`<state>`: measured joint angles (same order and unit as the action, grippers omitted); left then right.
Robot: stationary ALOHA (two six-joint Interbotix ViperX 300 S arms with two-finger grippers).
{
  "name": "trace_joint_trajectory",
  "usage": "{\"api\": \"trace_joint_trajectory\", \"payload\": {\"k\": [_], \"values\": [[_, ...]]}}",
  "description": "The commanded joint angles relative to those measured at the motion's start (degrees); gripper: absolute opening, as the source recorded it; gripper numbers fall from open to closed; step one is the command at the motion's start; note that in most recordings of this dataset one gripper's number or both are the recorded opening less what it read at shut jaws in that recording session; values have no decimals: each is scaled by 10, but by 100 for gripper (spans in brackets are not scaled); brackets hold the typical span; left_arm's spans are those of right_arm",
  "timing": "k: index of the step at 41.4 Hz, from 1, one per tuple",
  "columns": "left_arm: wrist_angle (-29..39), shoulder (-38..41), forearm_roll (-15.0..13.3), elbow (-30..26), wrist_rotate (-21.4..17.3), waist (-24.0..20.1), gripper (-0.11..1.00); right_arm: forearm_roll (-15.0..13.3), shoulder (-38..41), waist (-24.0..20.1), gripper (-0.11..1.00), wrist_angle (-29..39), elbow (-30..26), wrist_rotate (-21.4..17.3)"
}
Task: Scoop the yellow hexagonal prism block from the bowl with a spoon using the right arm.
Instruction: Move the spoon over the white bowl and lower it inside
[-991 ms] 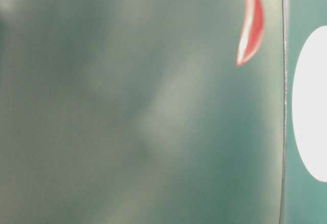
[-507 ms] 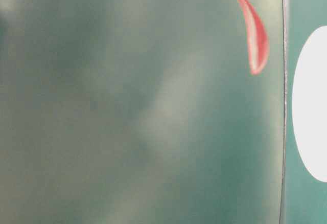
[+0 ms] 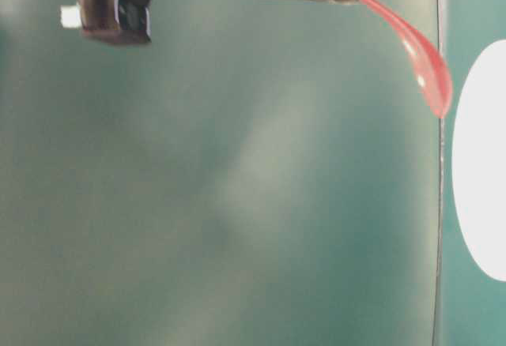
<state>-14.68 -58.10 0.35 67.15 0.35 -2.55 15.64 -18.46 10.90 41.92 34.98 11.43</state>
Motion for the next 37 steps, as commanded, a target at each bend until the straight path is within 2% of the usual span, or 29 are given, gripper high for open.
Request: {"api": "trace_joint_trajectory", "payload": {"k": [1,11,19,29,37], "values": [[-5,4,1,-16,1,-1,3,-7,18,1,24,30,-42,-2],[-11,4,1,-16,1,-1,3,-8,73,1,24,71,-98,-5],[-18,4,1,-16,1,-1,3,-8,98,1,24,100,-126,-39],[-28,5,1,-15,1,-1,3,-8,132,1,24,136,-144,-79],[-29,7,1,-15,1,-1,3,-8,146,1,24,136,-148,-83]]}}
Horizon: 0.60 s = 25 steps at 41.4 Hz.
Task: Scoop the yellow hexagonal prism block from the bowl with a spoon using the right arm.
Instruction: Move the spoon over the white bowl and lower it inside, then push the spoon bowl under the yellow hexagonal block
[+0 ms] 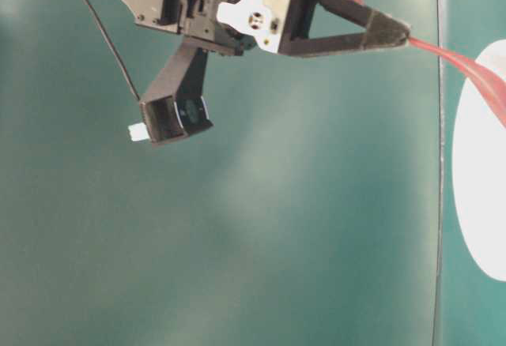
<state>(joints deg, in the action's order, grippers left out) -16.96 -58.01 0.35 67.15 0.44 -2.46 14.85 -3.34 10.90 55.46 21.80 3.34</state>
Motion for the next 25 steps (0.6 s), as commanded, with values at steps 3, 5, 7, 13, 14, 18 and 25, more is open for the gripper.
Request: {"api": "trace_joint_trajectory", "payload": {"k": [3,5,7,13,14,18,25], "values": [[-6,6,1,-15,0,1,3,0,0,1,24,1,-17,-1],[-4,8,1,-14,0,4,3,0,4,1,24,1,-17,-1],[-4,11,1,-14,0,5,3,0,9,1,24,1,-17,-1],[-6,19,1,-13,0,10,3,0,20,1,24,1,-18,0],[-7,21,1,-13,0,11,3,0,21,1,24,1,-18,0],[-7,23,1,-12,0,11,3,0,26,1,24,0,-20,0],[-7,22,1,-12,0,11,3,0,35,-2,24,-1,-26,2]]}}
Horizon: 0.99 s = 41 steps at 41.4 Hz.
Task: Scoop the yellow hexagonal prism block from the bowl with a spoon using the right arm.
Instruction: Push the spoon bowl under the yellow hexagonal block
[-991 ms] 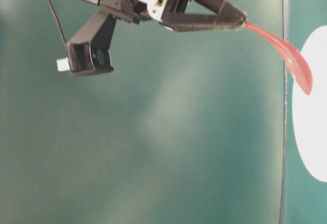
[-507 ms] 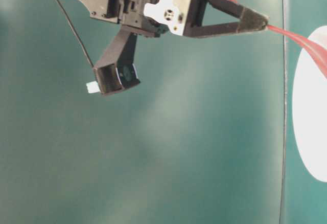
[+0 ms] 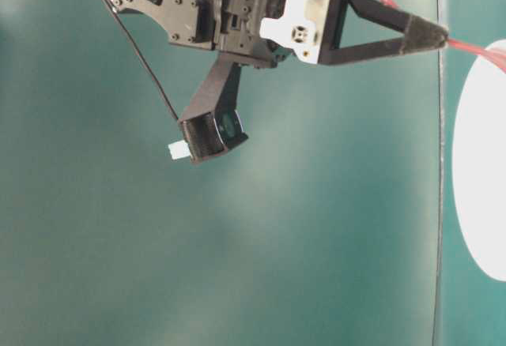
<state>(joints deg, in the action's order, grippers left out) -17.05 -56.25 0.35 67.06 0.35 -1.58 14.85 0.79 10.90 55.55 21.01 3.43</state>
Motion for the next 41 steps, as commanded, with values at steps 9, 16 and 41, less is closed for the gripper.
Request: {"api": "trace_joint_trajectory", "payload": {"k": [9,16,41], "values": [[-6,4,1,-12,1,2,3,0,10,-8,24,-4,-30,3],[-6,2,1,-12,1,2,3,0,20,-11,24,-16,-38,4],[-6,0,2,-12,1,1,3,3,41,-20,24,-114,-56,-4]]}}
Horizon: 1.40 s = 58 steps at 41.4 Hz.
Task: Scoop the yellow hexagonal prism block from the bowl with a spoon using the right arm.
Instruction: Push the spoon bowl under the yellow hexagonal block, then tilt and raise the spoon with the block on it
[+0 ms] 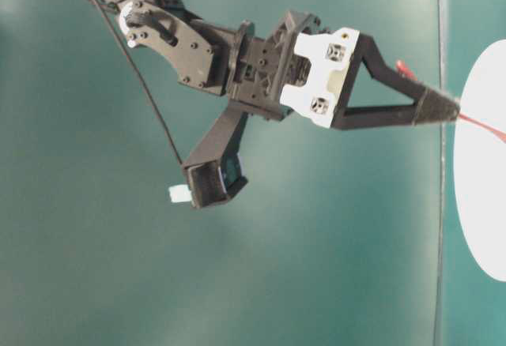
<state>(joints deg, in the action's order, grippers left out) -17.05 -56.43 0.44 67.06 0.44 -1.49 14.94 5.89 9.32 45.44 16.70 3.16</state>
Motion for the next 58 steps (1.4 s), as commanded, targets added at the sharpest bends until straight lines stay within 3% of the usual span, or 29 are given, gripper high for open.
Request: {"api": "trace_joint_trajectory", "payload": {"k": [1,13,33,58], "values": [[-6,2,1,-12,0,1,3,2,-10,-6,24,-17,-13,-1],[-6,2,1,-12,-1,1,3,0,-17,-24,24,-58,4,-1],[-6,2,1,-12,-1,0,3,0,-74,-25,24,-152,96,-1],[-6,2,1,-12,0,0,3,0,-118,-25,24,-260,172,-1]]}}
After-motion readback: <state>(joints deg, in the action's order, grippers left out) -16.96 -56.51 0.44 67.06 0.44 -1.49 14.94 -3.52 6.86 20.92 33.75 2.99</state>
